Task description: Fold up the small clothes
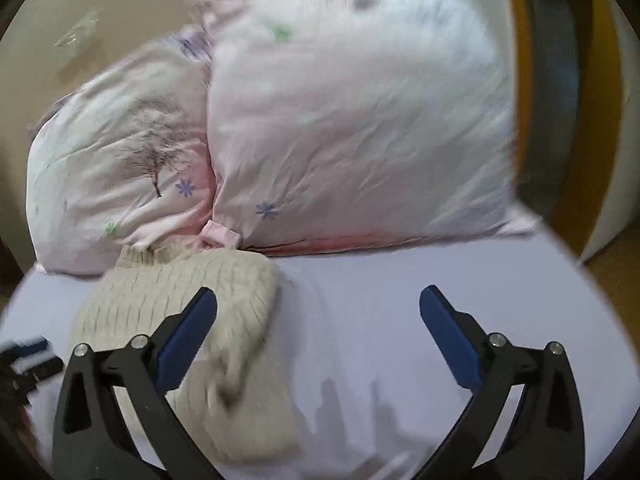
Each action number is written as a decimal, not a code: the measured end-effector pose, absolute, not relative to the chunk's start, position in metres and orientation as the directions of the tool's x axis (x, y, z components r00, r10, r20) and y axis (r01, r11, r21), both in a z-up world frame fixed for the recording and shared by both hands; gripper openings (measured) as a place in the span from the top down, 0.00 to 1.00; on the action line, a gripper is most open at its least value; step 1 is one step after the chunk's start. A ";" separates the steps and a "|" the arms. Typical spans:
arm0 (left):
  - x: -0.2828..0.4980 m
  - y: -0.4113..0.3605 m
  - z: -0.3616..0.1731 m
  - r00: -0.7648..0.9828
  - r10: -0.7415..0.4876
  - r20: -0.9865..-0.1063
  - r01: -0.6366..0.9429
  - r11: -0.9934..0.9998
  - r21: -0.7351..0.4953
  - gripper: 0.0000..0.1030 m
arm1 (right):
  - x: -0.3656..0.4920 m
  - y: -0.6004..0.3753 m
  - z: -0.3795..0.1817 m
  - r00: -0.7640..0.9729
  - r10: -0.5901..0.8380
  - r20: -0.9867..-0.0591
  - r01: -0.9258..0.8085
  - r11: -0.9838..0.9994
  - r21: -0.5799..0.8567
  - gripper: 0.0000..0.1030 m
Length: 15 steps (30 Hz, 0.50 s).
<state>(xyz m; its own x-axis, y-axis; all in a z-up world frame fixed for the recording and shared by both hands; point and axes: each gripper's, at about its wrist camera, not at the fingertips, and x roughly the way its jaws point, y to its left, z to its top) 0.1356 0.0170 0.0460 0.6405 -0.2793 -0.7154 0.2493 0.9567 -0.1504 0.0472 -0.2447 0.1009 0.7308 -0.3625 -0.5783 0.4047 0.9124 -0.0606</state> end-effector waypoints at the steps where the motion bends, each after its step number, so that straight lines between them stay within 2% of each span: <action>1: 0.127 0.017 0.043 0.635 -0.240 -0.734 0.231 0.966 -0.116 0.01 | 0.030 -0.238 0.102 0.721 -0.391 -0.573 0.412 0.906 -0.099 0.02; 3: 0.114 0.015 0.036 0.613 -0.189 -0.767 0.209 0.975 -0.074 0.01 | 0.012 -0.228 0.096 0.681 -0.404 -0.611 0.421 0.898 -0.124 0.02; 5: 0.104 0.010 0.028 0.597 -0.190 -0.779 0.219 0.973 -0.070 0.01 | 0.007 -0.218 0.081 0.676 -0.266 -0.687 0.323 0.945 -0.048 0.02; 8: 0.100 0.001 0.016 0.586 -0.163 -0.793 0.219 0.975 -0.039 0.01 | 0.014 -0.201 0.053 0.597 -0.167 -0.785 0.269 0.963 -0.001 0.02; 12: 0.105 -0.011 0.005 0.572 -0.114 -0.812 0.209 0.978 0.010 0.01 | 0.032 -0.180 0.027 0.526 -0.162 -0.835 0.251 0.968 -0.030 0.02; 15: 0.105 -0.017 0.004 0.585 -0.077 -0.807 0.206 0.977 0.056 0.01 | 0.037 -0.165 0.020 0.491 -0.220 -0.843 0.240 0.964 -0.111 0.02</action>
